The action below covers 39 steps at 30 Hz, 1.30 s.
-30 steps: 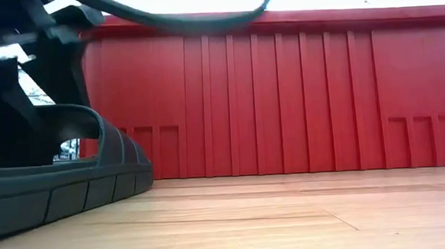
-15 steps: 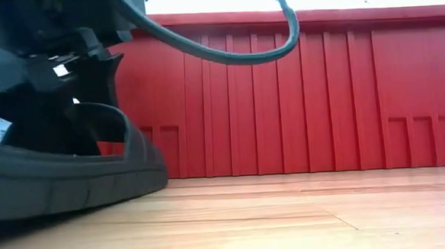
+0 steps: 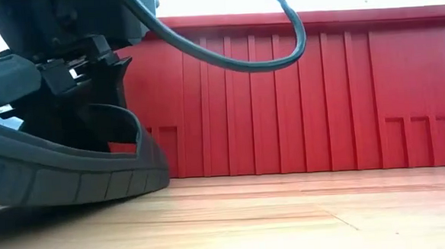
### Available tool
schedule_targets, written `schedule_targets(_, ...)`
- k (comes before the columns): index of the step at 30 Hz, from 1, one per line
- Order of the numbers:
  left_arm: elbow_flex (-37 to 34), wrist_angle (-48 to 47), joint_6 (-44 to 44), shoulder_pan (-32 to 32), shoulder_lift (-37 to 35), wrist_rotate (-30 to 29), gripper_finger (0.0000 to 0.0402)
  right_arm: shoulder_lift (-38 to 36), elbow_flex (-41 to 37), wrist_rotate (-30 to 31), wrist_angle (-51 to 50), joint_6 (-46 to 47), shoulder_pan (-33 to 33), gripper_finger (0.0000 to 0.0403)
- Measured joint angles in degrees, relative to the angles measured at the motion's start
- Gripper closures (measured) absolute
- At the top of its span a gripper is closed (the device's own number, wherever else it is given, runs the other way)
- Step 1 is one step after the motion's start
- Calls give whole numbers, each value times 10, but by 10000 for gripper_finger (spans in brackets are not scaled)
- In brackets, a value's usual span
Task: Pick and place slides into bin
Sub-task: Put the black slipper into the red container
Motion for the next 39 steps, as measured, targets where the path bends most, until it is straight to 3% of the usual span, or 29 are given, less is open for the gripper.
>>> schedule_targets(14, 32, 2, 24, 0, 0, 7, 346, 0, 0, 0, -7, 0, 0, 149)
schedule_targets(22, 47, 30, 50, -1, 0, 47, 393, 0, 0, 0, -8, 0, 0, 149)
schedule_targets(39, 48, 166, 158, -12, -10, 104, 390, 0, 0, 0, -8, 0, 0, 149)
